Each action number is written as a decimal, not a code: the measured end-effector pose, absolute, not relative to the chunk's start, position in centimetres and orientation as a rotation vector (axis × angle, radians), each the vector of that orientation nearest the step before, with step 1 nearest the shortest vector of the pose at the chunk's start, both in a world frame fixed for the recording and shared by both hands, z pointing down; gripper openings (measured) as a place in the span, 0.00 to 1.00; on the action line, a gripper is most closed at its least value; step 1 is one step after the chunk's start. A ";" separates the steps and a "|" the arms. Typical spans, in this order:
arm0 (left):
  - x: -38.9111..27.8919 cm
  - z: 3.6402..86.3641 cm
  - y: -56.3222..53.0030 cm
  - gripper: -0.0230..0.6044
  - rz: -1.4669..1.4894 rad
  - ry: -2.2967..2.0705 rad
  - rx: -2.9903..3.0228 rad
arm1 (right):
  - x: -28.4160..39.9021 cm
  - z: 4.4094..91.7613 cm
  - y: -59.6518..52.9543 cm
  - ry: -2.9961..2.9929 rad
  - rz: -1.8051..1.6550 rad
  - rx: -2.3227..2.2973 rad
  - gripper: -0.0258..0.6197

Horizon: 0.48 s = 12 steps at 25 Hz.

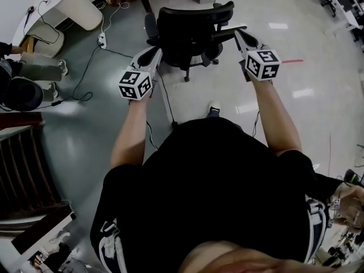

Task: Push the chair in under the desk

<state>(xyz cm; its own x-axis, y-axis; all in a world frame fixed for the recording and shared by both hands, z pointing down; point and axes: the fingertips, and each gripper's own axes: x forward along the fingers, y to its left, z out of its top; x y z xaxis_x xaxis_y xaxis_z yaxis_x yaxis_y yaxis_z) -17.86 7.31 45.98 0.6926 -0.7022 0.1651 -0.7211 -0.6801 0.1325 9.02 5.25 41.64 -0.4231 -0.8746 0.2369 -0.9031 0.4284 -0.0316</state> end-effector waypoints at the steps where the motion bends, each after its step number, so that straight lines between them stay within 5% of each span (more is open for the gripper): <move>1: -17.7 45.9 6.8 0.12 0.151 -1.161 2.715 | 9.4 41.7 4.8 -2.497 0.234 1.574 0.04; 12: -14.4 44.4 0.1 0.12 0.186 -1.293 2.686 | 13.6 42.1 -3.5 -2.577 0.275 1.524 0.04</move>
<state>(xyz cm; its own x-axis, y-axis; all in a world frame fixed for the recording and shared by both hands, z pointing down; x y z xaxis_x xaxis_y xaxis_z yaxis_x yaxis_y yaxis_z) -14.45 0.15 44.45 0.6198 -0.7643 0.1780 -0.7835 -0.6155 0.0854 13.62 -3.46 42.11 -0.4791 -0.8529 0.2074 -0.8775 0.4716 -0.0876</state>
